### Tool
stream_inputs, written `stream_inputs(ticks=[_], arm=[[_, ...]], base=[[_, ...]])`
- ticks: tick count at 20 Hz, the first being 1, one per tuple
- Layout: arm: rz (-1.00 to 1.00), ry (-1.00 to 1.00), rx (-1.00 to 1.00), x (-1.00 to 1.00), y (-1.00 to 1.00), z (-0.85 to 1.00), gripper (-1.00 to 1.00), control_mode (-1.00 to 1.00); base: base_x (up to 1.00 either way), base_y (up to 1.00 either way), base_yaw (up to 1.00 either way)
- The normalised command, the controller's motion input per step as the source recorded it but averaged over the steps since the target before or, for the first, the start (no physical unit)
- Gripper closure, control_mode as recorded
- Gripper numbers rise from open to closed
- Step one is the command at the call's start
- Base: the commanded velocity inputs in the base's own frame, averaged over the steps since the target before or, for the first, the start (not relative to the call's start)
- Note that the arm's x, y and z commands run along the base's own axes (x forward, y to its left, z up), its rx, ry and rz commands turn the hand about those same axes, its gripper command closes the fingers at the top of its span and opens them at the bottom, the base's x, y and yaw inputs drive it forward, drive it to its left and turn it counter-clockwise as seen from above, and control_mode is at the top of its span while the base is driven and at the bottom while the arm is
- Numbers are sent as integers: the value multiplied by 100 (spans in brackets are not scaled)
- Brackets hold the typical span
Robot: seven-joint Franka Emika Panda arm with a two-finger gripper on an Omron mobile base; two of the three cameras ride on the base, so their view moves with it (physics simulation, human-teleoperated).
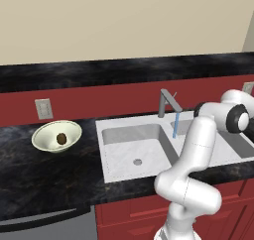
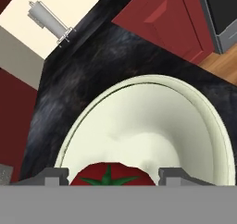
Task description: Pick the tomatos from the sink and place them in one bowl. Place the kiwi in the other bowl. Then turn off the sink faucet.
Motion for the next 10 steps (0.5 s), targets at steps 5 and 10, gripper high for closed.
stream_inputs(ticks=[5,10], arm=[[0,1,0,1,-21,-11,100,-100],[0,3,0,6,-11,-16,100,-100]], base=[[0,0,0],[0,0,0]])
